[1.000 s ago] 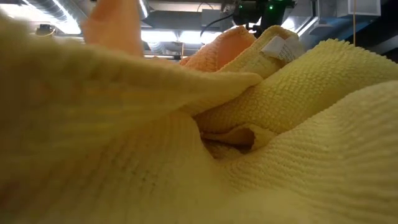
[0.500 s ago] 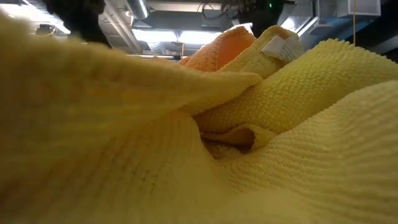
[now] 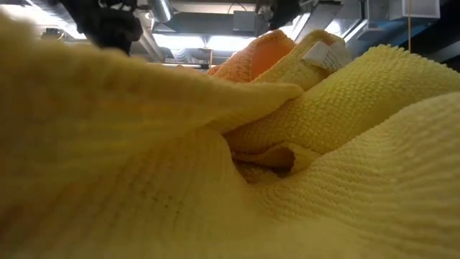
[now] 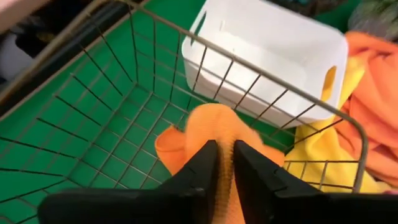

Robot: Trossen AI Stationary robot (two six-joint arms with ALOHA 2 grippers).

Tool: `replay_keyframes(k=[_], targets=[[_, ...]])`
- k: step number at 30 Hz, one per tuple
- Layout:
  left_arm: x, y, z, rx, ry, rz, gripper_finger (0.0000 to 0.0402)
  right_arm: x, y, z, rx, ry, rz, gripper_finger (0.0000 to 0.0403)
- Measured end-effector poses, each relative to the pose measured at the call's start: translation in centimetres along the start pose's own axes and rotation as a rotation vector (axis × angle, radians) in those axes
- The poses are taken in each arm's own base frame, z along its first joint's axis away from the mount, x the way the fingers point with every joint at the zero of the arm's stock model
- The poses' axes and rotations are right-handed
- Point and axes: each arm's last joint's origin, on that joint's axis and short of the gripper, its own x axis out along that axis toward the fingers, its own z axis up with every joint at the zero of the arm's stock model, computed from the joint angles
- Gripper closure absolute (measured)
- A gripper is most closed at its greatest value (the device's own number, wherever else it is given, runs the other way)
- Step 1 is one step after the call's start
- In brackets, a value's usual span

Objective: Sort microfiber towel by color & place in baskets
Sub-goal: Put the orange microfiber towel into the gold wire basket

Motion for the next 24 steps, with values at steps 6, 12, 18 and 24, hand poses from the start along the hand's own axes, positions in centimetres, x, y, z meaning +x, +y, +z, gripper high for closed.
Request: replay_keyframes(k=[6,12,18,24], targets=[[1.5,-0.1,0.2,0.002,0.061,0.016,0.0311,3.4,4.2,-1.3,-0.046,0.090,0.064,0.0150],[1.8,-0.2,0.4,0.002,0.058,0.015,0.0284,6.9,7.1,-3.6,-0.052,0.177,0.096,0.0150],[1.8,-0.3,0.9,-0.004,0.006,0.002,0.0277,10.4,8.9,-5.8,-0.104,0.168,0.113,0.0150],[1.8,-0.3,1.0,-0.005,-0.006,-0.002,0.0276,12.0,8.3,-6.9,-0.091,0.148,-0.060,0.0150]])
